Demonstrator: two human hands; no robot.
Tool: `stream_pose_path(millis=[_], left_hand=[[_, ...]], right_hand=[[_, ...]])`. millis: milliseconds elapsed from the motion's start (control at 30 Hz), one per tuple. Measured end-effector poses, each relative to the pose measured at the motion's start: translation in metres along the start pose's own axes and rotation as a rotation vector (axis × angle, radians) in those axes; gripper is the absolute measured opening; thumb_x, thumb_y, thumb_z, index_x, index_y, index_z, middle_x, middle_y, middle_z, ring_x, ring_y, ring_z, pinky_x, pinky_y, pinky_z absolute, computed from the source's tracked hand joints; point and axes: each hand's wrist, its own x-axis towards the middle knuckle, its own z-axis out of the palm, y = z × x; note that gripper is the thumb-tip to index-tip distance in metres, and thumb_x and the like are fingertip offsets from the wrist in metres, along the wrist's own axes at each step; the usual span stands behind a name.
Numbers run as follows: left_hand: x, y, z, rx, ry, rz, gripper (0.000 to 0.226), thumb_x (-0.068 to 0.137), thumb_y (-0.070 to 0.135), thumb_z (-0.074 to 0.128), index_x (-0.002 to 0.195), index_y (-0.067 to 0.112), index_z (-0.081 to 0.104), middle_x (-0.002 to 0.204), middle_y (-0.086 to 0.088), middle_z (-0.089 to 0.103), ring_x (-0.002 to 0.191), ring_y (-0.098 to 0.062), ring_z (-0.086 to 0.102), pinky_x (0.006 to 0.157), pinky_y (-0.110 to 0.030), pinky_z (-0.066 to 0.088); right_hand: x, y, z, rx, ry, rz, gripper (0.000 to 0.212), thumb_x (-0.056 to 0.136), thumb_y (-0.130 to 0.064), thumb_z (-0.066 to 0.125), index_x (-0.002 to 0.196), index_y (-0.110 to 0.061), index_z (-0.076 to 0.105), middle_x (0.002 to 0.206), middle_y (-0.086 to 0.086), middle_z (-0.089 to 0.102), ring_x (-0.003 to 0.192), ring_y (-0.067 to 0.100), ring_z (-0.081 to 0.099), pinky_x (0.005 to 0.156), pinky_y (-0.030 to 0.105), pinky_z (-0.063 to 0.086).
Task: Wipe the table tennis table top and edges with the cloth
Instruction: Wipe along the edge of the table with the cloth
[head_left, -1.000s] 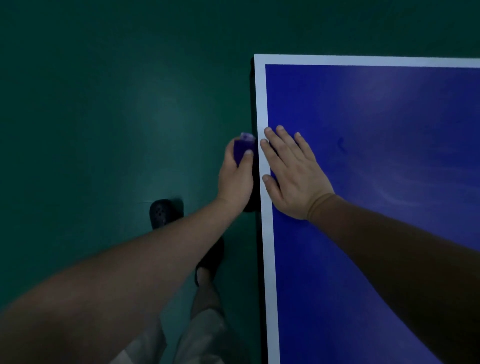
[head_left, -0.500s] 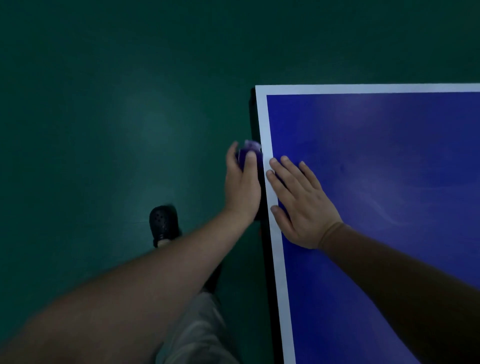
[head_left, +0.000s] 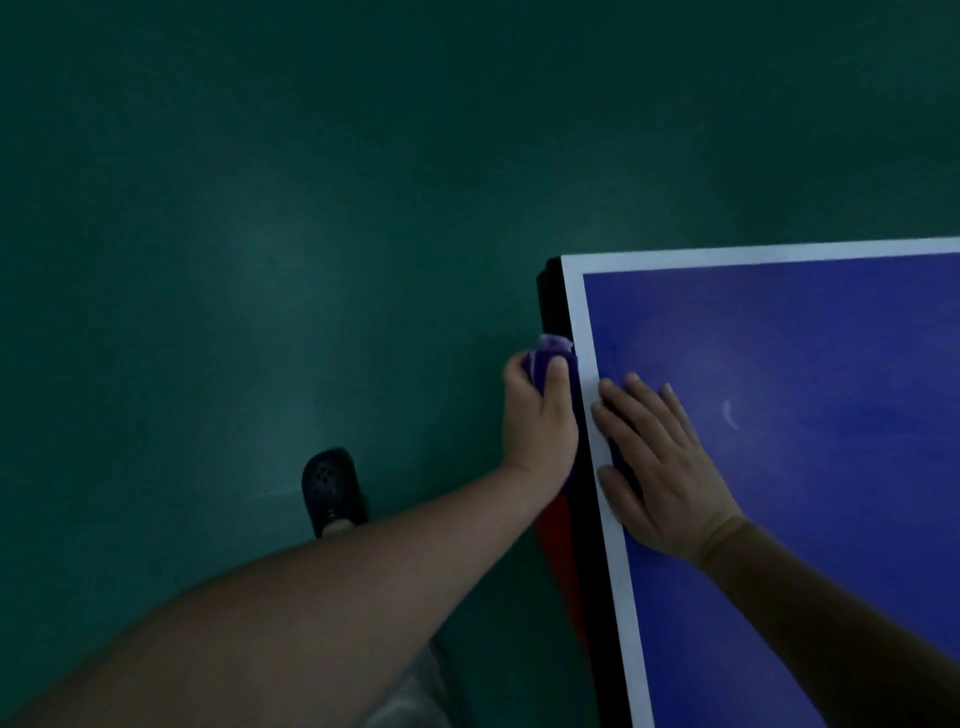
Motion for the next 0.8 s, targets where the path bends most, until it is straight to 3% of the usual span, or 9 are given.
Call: stream_pose_path(millis=[167, 367, 633, 800], left_hand=[[0.061, 0.041, 0.006, -0.006, 0.042, -0.013, 0.023, 0.099, 0.039, 0.047, 0.111, 0.019, 0.043, 0.105, 0.0, 0.06, 0.096, -0.02, 0.06, 0.089, -0.033, 0.047], [0.033, 0.03, -0.008, 0.068, -0.086, -0.102, 0.028, 0.101, 0.046, 0.044, 0.118, 0.024, 0.043, 0.108, 0.0, 0.062, 0.096, -0.017, 0.062, 0.087, -0.037, 0.05], [0.034, 0.039, -0.017, 0.184, -0.182, -0.103, 0.032, 0.096, 0.052, 0.043, 0.115, 0.027, 0.044, 0.103, 0.002, 0.063, 0.09, -0.016, 0.062, 0.079, -0.036, 0.051], [0.063, 0.064, -0.013, 0.146, -0.083, -0.188, 0.021, 0.105, 0.04, 0.037, 0.117, 0.023, 0.042, 0.101, 0.004, 0.06, 0.085, -0.009, 0.06, 0.075, -0.03, 0.048]], right_hand=[[0.074, 0.011, -0.011, -0.05, 0.08, 0.147, 0.052, 0.101, -0.03, 0.04, 0.142, 0.0, 0.048, 0.155, 0.018, 0.037, 0.148, 0.036, 0.026, 0.122, 0.05, 0.019], [0.129, 0.017, 0.009, 0.018, 0.091, 0.404, 0.054, 0.1, -0.031, 0.032, 0.144, -0.003, 0.046, 0.156, 0.017, 0.036, 0.149, 0.033, 0.024, 0.122, 0.052, 0.021], [0.127, 0.018, 0.006, 0.046, 0.114, 0.42, 0.048, 0.101, -0.027, 0.037, 0.143, -0.007, 0.049, 0.156, 0.013, 0.039, 0.149, 0.029, 0.025, 0.122, 0.047, 0.02], [0.125, 0.02, 0.005, 0.068, 0.08, 0.438, 0.048, 0.1, -0.027, 0.036, 0.144, -0.01, 0.048, 0.157, 0.011, 0.038, 0.15, 0.028, 0.024, 0.122, 0.049, 0.021]])
